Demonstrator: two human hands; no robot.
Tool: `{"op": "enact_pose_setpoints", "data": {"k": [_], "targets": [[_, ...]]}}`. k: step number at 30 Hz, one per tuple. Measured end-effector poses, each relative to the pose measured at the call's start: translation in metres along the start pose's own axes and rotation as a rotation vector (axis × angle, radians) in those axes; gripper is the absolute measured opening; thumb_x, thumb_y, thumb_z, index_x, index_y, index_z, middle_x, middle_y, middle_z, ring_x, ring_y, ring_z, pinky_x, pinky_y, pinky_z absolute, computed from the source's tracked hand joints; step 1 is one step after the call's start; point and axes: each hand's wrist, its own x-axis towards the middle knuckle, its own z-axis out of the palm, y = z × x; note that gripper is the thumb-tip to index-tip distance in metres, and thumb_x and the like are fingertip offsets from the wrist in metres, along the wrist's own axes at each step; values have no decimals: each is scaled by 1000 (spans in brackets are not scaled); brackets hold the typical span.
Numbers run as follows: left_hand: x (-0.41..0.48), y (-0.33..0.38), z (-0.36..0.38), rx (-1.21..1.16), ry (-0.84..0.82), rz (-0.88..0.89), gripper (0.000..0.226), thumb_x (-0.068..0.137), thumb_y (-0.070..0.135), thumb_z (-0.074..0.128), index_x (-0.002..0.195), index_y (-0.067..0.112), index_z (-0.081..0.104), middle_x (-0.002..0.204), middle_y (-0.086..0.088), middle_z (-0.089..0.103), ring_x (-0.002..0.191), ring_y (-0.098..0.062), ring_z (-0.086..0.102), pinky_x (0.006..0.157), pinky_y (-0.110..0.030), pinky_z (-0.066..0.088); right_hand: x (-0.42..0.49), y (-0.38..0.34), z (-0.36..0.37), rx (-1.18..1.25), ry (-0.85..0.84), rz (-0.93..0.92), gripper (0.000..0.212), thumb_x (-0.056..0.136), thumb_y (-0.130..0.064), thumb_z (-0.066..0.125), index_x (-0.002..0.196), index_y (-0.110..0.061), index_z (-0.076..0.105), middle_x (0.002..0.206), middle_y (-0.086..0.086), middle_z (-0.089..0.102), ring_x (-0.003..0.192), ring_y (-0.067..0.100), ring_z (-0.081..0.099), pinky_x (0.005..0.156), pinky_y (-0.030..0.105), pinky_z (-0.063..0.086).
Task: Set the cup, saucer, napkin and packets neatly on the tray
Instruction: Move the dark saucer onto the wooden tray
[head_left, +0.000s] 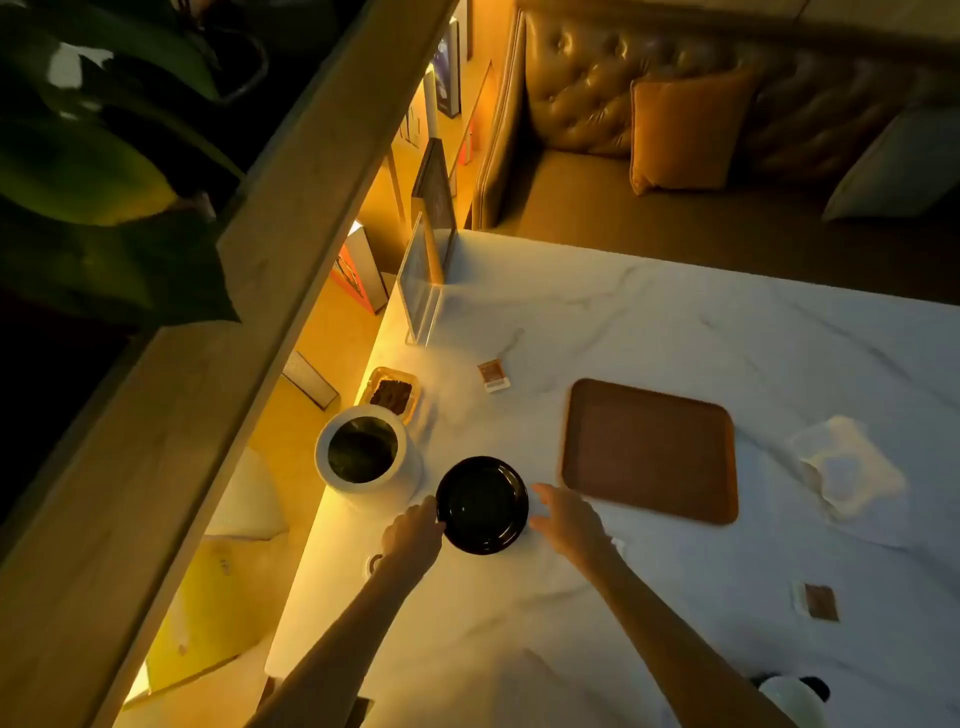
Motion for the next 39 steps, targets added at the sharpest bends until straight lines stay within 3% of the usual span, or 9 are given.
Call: {"op": "enact_pose_setpoints", "data": {"k": [5,10,14,19,23,25,32,35,39], "targets": [[22,1,5,-105,-62,-122,27,99,27,53,120,9,51,109,-9,65,82,-17,58,68,-27,51,27,-18,12,44,-28,86,53,91,-33,60,137,-13,43,131,11,58,121,27,55,97,35,46],[40,1,12,-280,-130,-227,28,98,18,54,123,5,52,115,-15,63,96,-27,62,84,-37,54,43,-18,20,226,65,162,37,91,-18,59,126,-9,50,119,14,59,107,29,61,84,35,50],[46,-1,19,-381,-160,-306,26,96,10,53,121,3,52,112,-22,64,101,-37,64,91,-49,55,49,-7,26,362,22,211,31,91,-5,53,122,-2,54,115,19,64,105,35,62,82,35,50],[49,0,23,-422,-188,-340,24,96,7,51,120,3,52,112,-23,64,102,-39,64,91,-50,56,50,2,29,485,-26,237,30,93,-7,51,122,0,54,116,22,61,105,37,61,88,51,55],[49,1,23,-488,-211,-388,28,97,5,50,124,5,50,112,-24,62,89,-32,63,83,-42,57,48,2,31,514,-16,243,32,94,-8,51,125,0,53,121,22,60,109,36,60,85,42,55],[49,1,24,-506,-218,-395,29,97,4,49,126,5,49,112,-25,62,83,-29,61,79,-40,58,48,2,31,516,-26,251,33,95,-9,50,127,0,52,123,21,59,112,36,58,92,44,53],[47,3,22,-455,-225,-345,28,97,6,47,125,4,48,112,-25,63,91,-33,64,81,-41,57,51,3,30,473,-37,250,36,95,-12,51,130,-3,51,125,19,60,116,34,57,95,41,47],[44,4,20,-372,-211,-286,22,97,8,46,118,0,51,109,-24,64,99,-36,63,86,-46,56,54,6,31,484,-32,264,30,93,-8,53,122,0,56,116,23,64,99,34,63,91,49,54],[39,6,17,-346,-215,-238,19,97,9,48,113,0,52,106,-23,64,98,-36,63,85,-47,55,52,11,26,492,-70,307,26,92,-6,56,116,3,60,104,26,68,77,28,64,81,45,59]]}}
